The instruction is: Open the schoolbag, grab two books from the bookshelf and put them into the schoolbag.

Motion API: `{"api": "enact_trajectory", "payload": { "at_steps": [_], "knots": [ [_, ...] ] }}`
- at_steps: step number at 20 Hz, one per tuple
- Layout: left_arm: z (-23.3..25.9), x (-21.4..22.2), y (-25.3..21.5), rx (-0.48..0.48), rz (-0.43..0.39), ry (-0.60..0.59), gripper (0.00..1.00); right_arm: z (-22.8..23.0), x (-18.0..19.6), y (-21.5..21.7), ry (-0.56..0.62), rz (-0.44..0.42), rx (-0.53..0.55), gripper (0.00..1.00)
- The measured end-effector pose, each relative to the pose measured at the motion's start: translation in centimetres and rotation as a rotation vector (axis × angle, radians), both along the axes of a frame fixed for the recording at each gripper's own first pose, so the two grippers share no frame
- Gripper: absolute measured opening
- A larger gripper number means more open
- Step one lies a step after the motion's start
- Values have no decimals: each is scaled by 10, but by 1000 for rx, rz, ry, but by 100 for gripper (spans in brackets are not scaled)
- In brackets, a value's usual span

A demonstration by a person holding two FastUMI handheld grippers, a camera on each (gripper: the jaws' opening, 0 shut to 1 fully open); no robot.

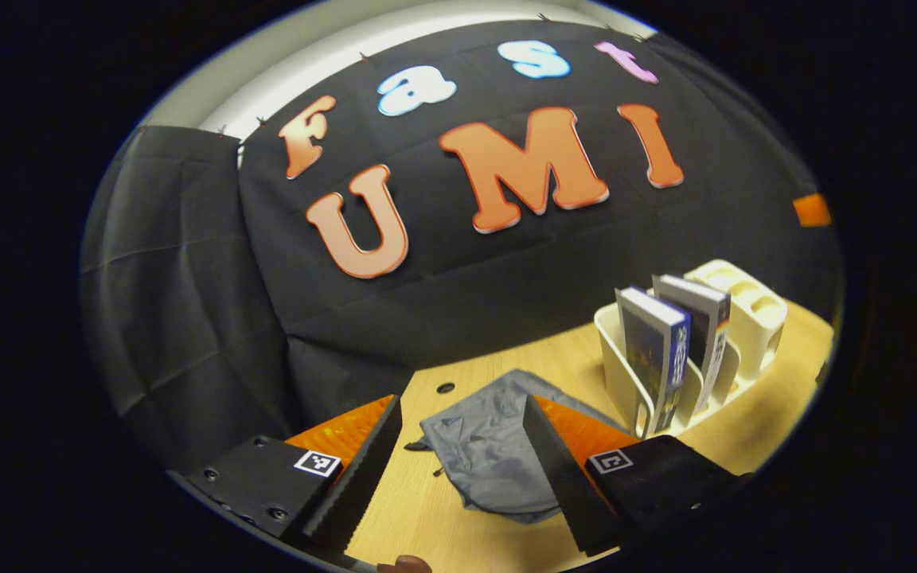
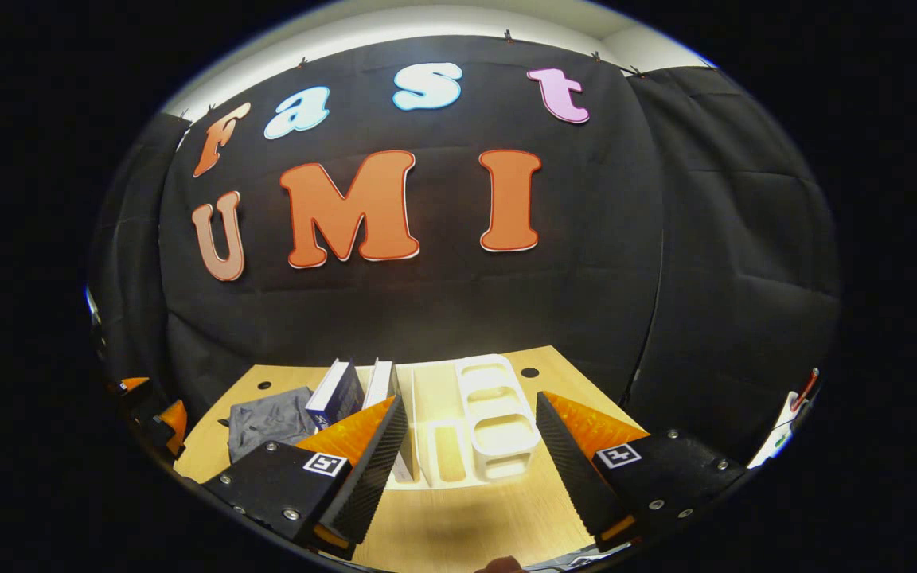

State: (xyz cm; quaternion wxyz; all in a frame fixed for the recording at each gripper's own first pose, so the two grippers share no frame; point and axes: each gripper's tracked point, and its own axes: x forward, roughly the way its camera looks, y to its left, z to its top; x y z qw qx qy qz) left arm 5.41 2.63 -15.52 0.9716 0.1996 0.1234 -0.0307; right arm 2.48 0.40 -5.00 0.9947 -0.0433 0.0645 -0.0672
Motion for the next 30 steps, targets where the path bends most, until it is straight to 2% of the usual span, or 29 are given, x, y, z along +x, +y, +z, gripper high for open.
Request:
{"api": "enact_trajectory", "payload": {
  "at_steps": [6, 9, 13, 23, 30],
  "knots": [
    [-95, -2, 0, 211, -36, 145, 98, -20, -6, -28, 55, -66, -6, 98],
    [-127, -6, -14, 309, -98, 180, 98, -28, -10, -38, 78, -90, -13, 98],
    [-169, -13, -33, 384, -180, 250, 97, -38, -14, -45, 106, -105, 5, 98],
    [-210, -4, -77, 463, -292, 319, 97, -52, -33, -79, 163, -182, 21, 98],
    [-219, 17, -86, 509, -315, 330, 98, -64, -35, -93, 198, -212, 54, 98]
  ]
}}
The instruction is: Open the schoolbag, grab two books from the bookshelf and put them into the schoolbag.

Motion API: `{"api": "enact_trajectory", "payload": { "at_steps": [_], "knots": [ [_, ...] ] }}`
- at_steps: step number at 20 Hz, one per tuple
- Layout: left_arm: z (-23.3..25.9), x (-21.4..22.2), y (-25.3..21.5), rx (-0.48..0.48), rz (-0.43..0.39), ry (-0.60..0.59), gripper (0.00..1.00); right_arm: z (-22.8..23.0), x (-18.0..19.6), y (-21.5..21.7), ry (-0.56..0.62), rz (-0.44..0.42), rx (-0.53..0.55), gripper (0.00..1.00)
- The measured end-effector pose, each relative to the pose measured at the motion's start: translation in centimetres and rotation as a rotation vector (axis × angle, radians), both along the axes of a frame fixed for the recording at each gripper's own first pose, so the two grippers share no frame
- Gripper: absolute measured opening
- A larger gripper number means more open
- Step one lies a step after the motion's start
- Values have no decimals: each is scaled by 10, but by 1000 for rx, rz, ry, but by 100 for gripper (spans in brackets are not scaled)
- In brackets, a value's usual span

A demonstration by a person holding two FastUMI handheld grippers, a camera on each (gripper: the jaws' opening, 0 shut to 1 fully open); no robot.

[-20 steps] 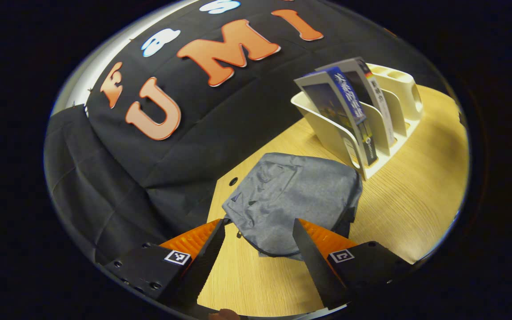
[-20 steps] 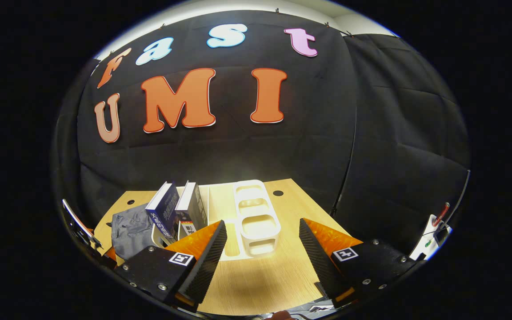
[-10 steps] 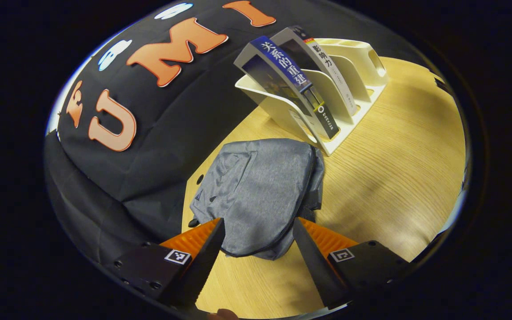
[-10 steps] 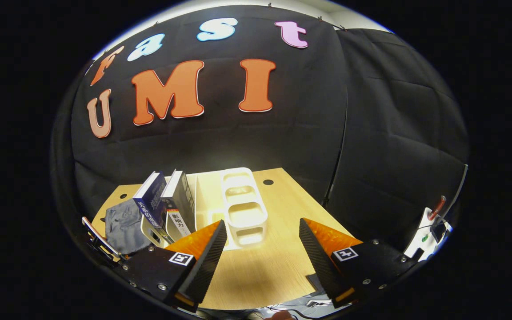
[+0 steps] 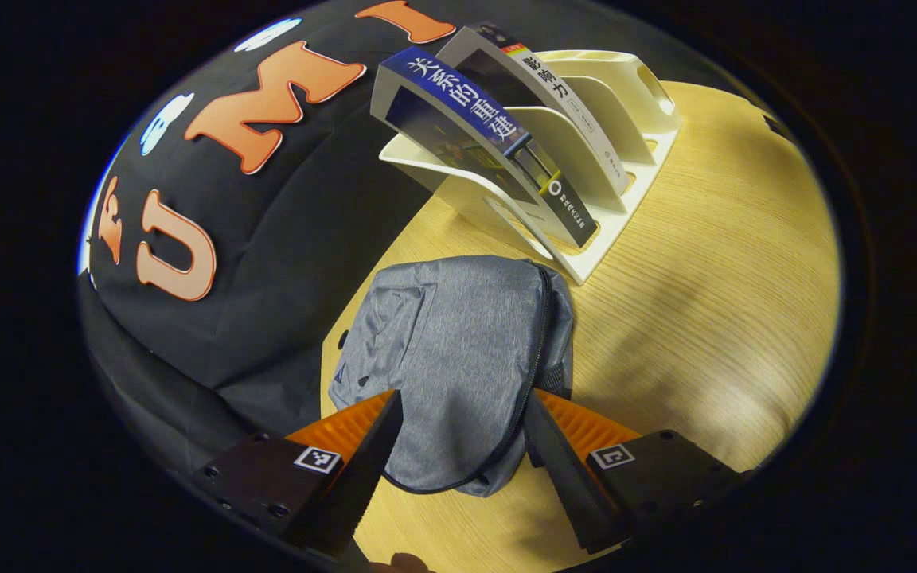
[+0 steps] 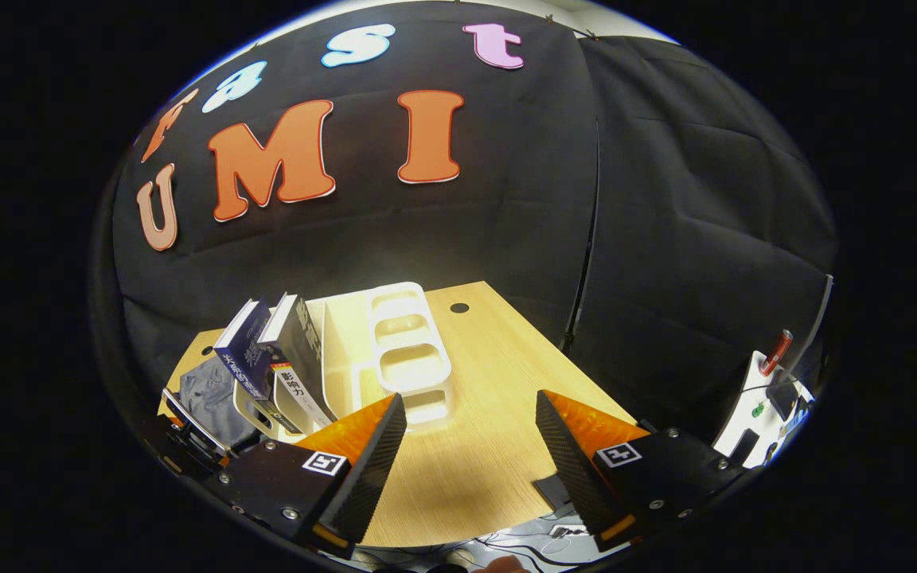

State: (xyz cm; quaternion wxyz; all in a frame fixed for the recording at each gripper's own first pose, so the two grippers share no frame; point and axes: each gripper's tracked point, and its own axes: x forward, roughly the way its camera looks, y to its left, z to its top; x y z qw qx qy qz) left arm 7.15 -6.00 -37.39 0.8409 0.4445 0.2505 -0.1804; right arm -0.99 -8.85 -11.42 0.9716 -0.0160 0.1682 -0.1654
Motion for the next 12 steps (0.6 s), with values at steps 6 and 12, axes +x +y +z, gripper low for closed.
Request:
{"api": "enact_trajectory", "payload": {
  "at_steps": [6, 12],
  "knots": [
    [-6, 9, 5, -4, 26, 30, 98, -8, 4, 2, 17, 11, 17, 98],
    [-14, 11, -5, -41, 15, 73, 57, -11, 9, 5, 27, 1, 9, 98]
  ]
}}
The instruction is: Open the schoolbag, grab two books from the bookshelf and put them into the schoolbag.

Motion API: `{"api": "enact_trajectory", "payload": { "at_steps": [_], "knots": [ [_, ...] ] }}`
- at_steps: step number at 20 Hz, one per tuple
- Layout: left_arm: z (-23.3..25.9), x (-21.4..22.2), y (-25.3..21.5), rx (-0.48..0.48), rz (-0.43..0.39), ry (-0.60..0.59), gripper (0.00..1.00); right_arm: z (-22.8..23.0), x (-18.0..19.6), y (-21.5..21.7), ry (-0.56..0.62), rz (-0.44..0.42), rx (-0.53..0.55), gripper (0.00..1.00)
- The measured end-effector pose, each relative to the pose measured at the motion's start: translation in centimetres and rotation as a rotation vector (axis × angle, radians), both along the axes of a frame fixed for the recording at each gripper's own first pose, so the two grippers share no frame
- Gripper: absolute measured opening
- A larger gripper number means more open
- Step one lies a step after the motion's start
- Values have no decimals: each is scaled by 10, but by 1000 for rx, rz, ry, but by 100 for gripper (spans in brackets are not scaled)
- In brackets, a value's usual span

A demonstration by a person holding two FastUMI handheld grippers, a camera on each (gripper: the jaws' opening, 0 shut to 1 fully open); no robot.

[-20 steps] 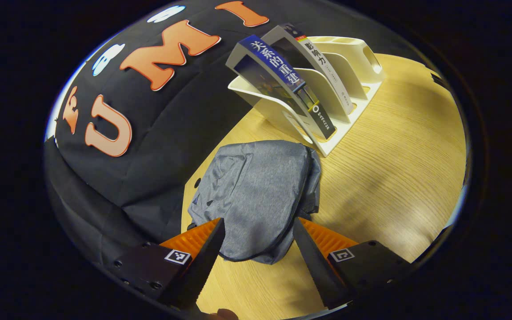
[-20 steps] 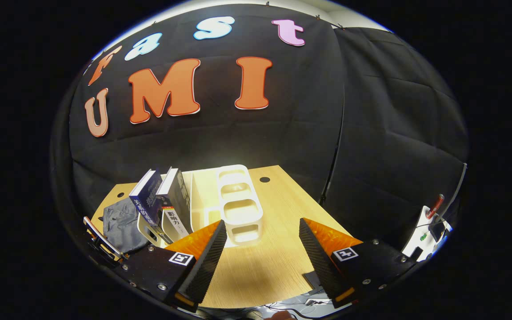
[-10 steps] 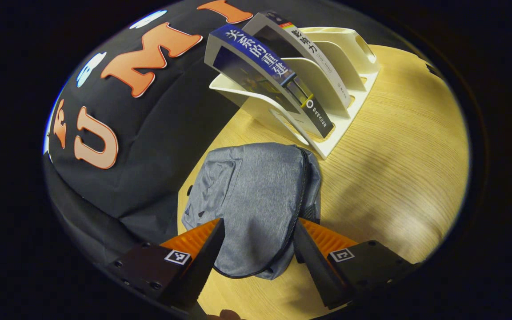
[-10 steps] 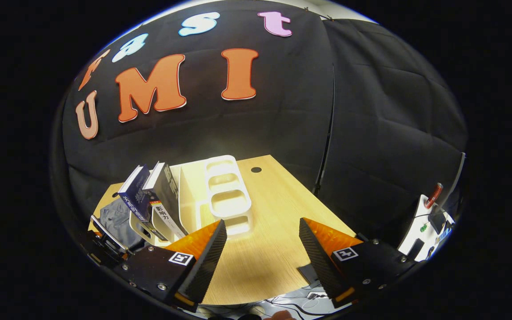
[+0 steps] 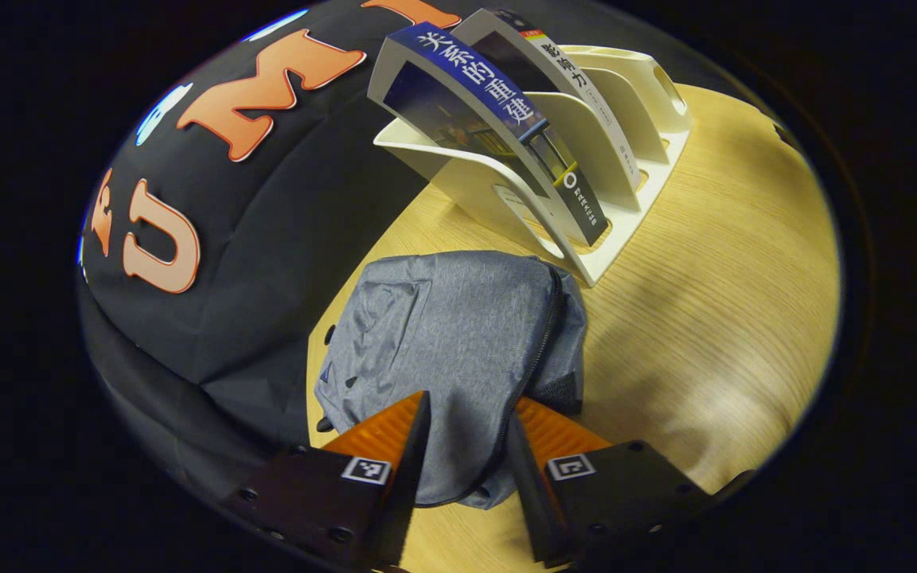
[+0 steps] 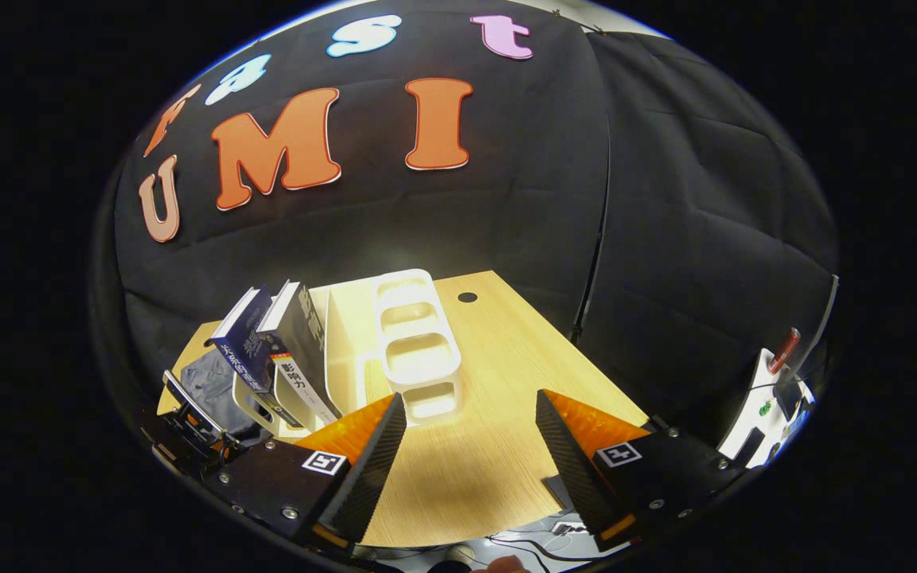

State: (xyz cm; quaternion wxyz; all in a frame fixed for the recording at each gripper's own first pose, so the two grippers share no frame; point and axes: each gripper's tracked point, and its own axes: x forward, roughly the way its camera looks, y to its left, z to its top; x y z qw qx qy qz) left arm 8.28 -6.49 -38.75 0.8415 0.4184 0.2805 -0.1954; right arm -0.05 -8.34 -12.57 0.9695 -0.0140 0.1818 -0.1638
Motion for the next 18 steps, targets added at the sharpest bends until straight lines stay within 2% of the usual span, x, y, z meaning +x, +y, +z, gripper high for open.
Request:
{"api": "enact_trajectory", "payload": {
  "at_steps": [3, 4, 6, 12, 15, 18],
  "knots": [
    [0, 0, -10, -21, -47, 16, 35, 7, 0, 8, -34, -63, 33, 98],
    [-1, 0, -11, -23, -66, 29, 11, 9, -1, 12, -50, -78, 45, 98],
    [-3, 1, -10, -43, -90, 69, 5, 11, 0, 21, -62, -99, 60, 98],
    [6, 3, -8, -87, -159, 259, 1, 20, 8, 59, -71, -75, 133, 98],
    [33, 11, -7, -161, -197, 329, 1, 30, 11, 82, -88, -58, 135, 98],
    [75, 30, 5, -188, -252, 340, 1, 39, 10, 105, -111, -53, 139, 98]
  ]
}}
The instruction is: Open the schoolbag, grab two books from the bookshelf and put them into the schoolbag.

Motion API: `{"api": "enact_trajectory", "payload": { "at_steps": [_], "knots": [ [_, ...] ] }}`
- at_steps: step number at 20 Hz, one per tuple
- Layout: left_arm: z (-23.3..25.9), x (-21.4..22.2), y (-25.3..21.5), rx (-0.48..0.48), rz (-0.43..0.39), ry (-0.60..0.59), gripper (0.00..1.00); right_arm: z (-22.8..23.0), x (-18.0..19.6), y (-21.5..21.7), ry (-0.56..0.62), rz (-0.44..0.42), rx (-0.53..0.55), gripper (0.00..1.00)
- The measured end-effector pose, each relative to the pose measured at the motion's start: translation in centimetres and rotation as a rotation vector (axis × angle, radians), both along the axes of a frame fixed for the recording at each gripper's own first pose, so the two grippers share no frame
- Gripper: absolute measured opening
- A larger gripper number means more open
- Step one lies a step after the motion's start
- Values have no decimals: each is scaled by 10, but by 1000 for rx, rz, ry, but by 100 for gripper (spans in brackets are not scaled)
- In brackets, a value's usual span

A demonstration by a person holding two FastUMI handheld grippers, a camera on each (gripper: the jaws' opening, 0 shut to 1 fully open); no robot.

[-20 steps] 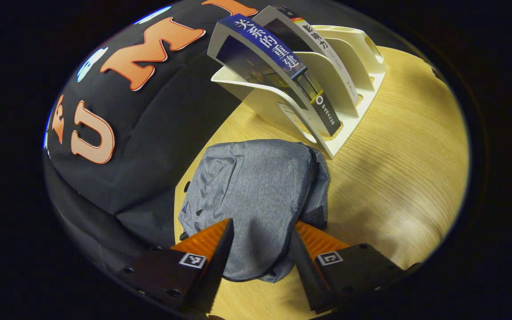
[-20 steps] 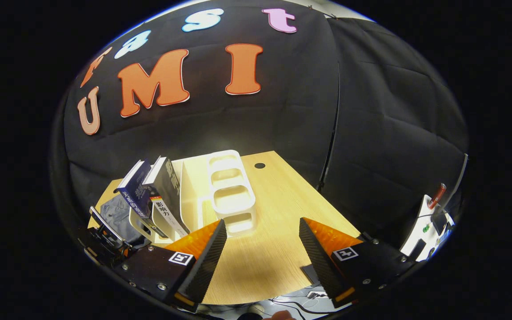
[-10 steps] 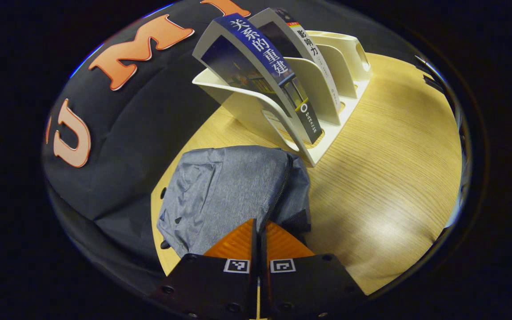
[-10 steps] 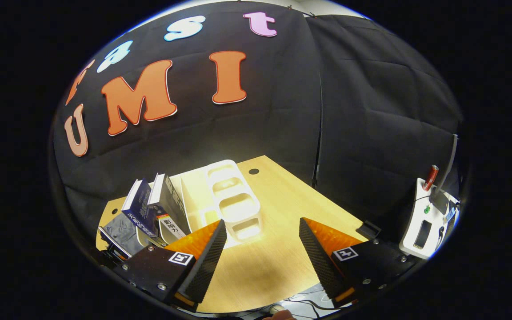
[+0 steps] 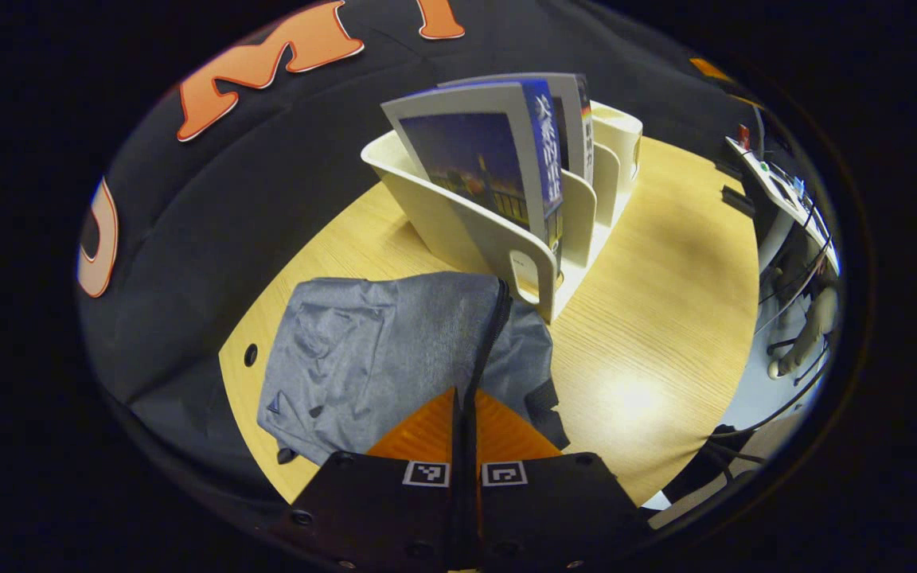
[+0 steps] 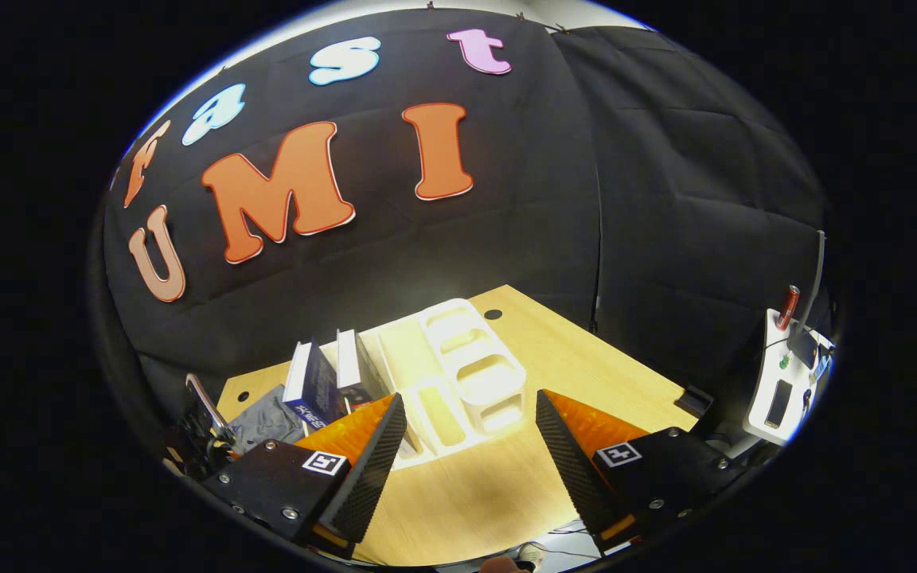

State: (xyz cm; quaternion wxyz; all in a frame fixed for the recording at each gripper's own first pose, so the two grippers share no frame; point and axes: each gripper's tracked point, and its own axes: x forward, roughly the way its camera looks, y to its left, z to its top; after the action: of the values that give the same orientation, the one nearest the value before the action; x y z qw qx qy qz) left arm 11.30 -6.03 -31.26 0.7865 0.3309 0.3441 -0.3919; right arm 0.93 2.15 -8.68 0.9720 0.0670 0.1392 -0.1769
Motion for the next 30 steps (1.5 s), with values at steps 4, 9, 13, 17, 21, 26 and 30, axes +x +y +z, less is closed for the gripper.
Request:
{"api": "enact_trajectory", "payload": {
  "at_steps": [4, 9, 13, 17, 21, 26, 30],
  "knots": [
    [60, 38, 14, -57, -41, -36, 1, 8, -3, 35, -28, -8, 34, 98],
    [114, 97, 20, -133, -12, -106, 1, 33, -1, 66, -9, 21, -66, 98],
    [122, 128, 25, -153, 37, -112, 1, 57, 10, 88, 6, 107, -132, 98],
    [135, 144, 33, -196, 80, -122, 0, 69, 26, 112, 44, 192, -154, 98],
    [146, 155, 36, -222, 99, -135, 1, 87, 56, 149, 85, 309, -96, 98],
    [148, 153, 36, -228, 103, -131, 1, 74, 107, 178, 303, 407, -171, 98],
    [149, 149, 32, -236, 92, -120, 0, 37, 149, 200, 514, 475, -148, 98]
  ]
}}
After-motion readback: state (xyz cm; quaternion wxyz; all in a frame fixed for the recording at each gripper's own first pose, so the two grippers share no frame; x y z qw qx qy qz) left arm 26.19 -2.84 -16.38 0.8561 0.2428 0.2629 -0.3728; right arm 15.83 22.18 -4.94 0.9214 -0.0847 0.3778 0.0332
